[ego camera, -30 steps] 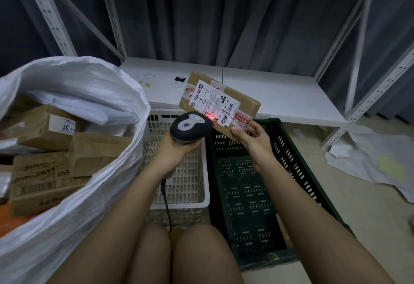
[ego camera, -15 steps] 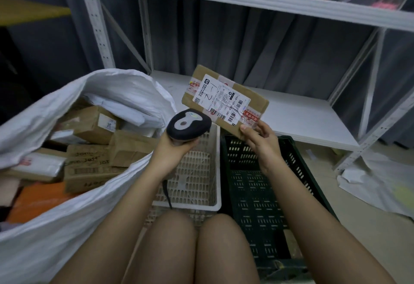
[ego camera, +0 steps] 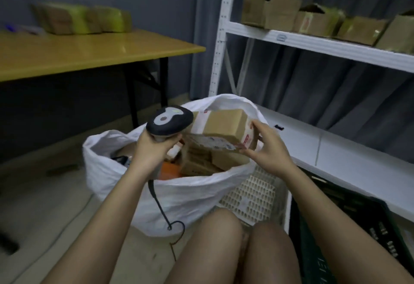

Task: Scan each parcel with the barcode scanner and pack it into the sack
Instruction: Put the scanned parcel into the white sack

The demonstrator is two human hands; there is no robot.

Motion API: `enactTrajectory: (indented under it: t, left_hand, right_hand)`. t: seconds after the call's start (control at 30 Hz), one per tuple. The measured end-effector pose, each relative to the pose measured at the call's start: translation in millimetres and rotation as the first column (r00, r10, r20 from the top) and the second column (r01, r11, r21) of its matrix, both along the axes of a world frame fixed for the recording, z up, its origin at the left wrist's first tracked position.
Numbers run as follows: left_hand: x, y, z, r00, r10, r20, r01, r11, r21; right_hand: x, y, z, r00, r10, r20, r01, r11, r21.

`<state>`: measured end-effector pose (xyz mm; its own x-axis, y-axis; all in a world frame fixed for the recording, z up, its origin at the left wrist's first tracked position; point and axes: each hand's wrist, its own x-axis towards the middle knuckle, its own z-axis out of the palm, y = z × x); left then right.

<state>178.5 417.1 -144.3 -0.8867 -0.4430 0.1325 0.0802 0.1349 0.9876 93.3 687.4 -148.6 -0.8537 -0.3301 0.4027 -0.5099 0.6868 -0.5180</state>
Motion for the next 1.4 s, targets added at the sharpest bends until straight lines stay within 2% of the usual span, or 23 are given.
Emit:
enactTrajectory:
  t: [0.1,0.23,0.33,0.4,0.5,0.6,0.7,0.83,0.97,1.1,1.17,1.23,1.3,1.4]
  left_hand:
    - [23,-39,3,0.993,0.117,-0.005,-0.117,0.993,0.022]
    - [46,-85,4,0.976,0.217,-0.01,-0.217,0.976,0.001]
    - [54,-117,3,0.961,0.278,-0.001,-0.277,0.96,-0.045]
    - [51,-138,-1,0.943,0.333,0.02,-0.33,0.941,-0.072]
    - [39,-162,-7,0.925,0.378,0.043,-0.373,0.923,-0.09]
    - [20,-181,-6,0.923,0.378,0.076,-0.366,0.921,-0.13]
    - [-4,-194,-9,0.937,0.326,0.124,-0.301,0.936,-0.185]
    - [-34,-198,-19,0.937,0.267,0.223,-0.184,0.924,-0.336]
    - [-52,-195,-28,0.897,0.27,0.349,-0.076,0.874,-0.48]
    - [-54,-189,-30,0.831,0.369,0.415,-0.058,0.8,-0.597]
    - [-51,-190,-30,0.842,0.373,0.39,-0.091,0.81,-0.579]
    - [-44,-191,-29,0.871,0.378,0.313,-0.202,0.857,-0.474]
    - [-35,-192,-27,0.888,0.407,0.216,-0.345,0.898,-0.273]
    - [-24,-191,-20,0.884,0.453,0.117,-0.458,0.888,0.022]
  right_hand:
    - [-3,-36,3,0.98,0.144,-0.135,-0.118,0.976,0.183]
    - [-5,-87,1,0.923,0.332,-0.195,-0.241,0.893,0.38]
    - [-13,-125,-2,0.881,0.423,-0.21,-0.233,0.776,0.586]
    - [-23,-145,-1,0.879,0.41,-0.244,-0.171,0.747,0.642]
    - [-39,-167,4,0.907,0.281,-0.313,-0.044,0.804,0.592]
    - [-51,-184,5,0.925,0.199,-0.325,-0.017,0.873,0.487]
    - [-58,-194,0,0.937,0.176,-0.301,-0.019,0.888,0.46]
    - [-63,-196,-9,0.951,0.115,-0.288,0.005,0.923,0.385]
    - [-67,-198,-12,0.954,0.067,-0.293,0.035,0.944,0.329]
    - [-71,-198,-10,0.965,0.047,-0.258,0.034,0.953,0.3]
    - [-69,-194,-8,0.975,0.034,-0.218,0.024,0.966,0.257]
    - [-64,-188,-5,0.985,0.028,-0.172,0.005,0.982,0.187]
    - [-57,-179,-1,0.986,0.039,-0.163,-0.022,0.994,0.106]
    - [-42,-159,7,0.97,0.096,-0.224,-0.092,0.995,0.027]
